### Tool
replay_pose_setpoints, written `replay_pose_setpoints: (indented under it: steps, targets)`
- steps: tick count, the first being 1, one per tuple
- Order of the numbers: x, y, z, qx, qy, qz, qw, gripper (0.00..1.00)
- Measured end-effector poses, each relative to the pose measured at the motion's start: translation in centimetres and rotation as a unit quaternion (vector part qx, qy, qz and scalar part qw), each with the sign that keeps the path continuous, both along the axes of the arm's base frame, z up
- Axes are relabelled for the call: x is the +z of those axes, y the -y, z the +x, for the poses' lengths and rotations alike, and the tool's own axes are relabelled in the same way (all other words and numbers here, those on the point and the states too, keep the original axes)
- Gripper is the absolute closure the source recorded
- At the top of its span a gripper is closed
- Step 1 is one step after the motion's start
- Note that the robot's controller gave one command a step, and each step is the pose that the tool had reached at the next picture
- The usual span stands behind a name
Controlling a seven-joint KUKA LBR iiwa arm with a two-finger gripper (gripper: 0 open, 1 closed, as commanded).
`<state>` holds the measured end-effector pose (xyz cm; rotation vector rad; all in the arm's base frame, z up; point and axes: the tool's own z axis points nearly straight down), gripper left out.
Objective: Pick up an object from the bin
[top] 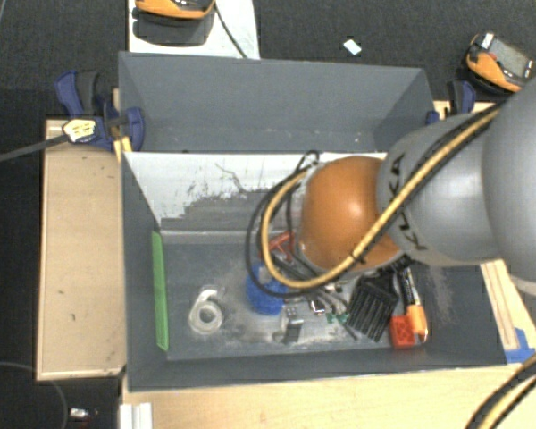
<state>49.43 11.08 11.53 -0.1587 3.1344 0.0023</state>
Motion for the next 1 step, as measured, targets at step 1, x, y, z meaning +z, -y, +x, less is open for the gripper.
replay_pose_setpoints:
  steps: [1]
  targets:
    - [-4.53, 2.62, 2.81, 0.008, 0.0054, 0.001, 1.0000, 0.00]
